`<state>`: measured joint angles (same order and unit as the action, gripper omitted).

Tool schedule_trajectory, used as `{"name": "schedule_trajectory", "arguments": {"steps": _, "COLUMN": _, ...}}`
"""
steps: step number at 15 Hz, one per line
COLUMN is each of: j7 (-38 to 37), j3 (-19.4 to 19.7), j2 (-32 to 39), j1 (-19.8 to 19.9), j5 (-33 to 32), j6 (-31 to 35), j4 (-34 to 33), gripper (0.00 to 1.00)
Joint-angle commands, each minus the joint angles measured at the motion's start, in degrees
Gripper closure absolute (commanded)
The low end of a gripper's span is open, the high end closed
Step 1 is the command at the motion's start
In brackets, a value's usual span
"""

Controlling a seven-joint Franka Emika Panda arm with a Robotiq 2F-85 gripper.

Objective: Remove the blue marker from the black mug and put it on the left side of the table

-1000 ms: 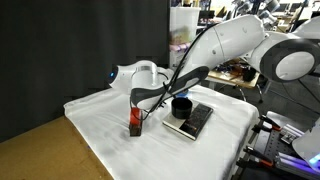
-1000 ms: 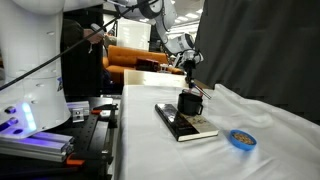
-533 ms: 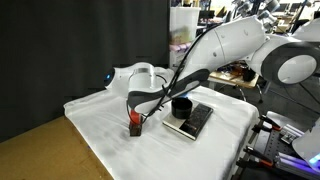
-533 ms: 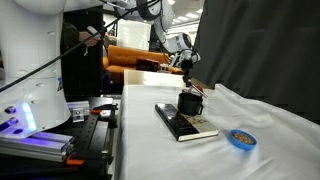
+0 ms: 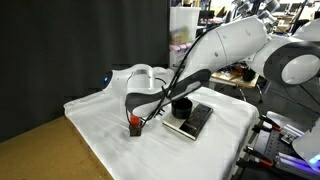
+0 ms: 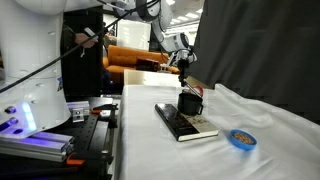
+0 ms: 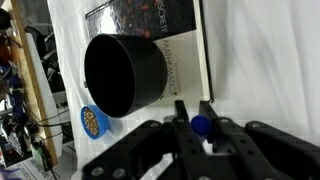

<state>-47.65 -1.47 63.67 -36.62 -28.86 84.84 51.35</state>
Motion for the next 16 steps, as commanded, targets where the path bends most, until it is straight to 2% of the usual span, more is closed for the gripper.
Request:
{"name": "schedule_trajectory", "arguments": {"steps": 1, "j7": -0.3, "j3": -0.52, "j2": 0.39, "j1": 0.13, "j5": 1.51, "j6": -2.07, "j4": -1.34, "gripper": 0.95}}
{"name": "schedule_trajectory", "arguments": {"steps": 16, "j7": -0.83, "j3": -1.12, "j2": 0.15, "j1": -0.08, "j5": 2.33, "j6": -2.34, "j4": -0.97, "gripper": 0.95}}
